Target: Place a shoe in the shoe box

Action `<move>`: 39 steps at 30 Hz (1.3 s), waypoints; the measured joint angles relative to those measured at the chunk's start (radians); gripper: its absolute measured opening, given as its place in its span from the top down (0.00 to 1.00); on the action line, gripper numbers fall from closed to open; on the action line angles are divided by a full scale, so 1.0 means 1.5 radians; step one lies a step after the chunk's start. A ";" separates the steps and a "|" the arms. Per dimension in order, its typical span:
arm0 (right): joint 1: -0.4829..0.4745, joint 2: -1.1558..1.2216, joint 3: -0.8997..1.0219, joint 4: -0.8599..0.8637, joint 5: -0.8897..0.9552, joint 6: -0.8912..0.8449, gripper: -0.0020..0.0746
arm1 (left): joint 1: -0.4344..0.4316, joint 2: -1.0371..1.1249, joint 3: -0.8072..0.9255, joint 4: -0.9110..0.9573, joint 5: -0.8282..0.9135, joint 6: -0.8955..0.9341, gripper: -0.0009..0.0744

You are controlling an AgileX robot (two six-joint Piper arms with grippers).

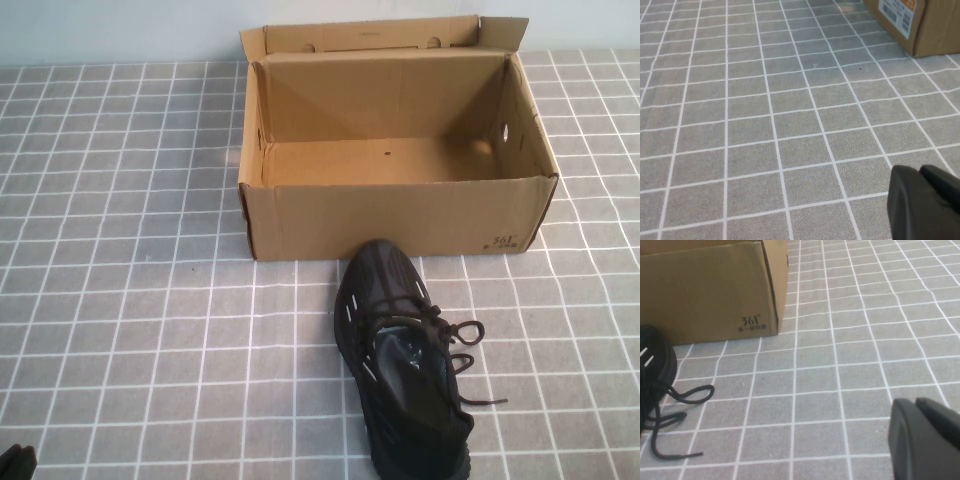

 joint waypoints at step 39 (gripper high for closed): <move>0.000 0.282 -0.374 0.249 0.352 -0.015 0.99 | 0.000 0.000 0.000 0.000 0.000 0.000 0.99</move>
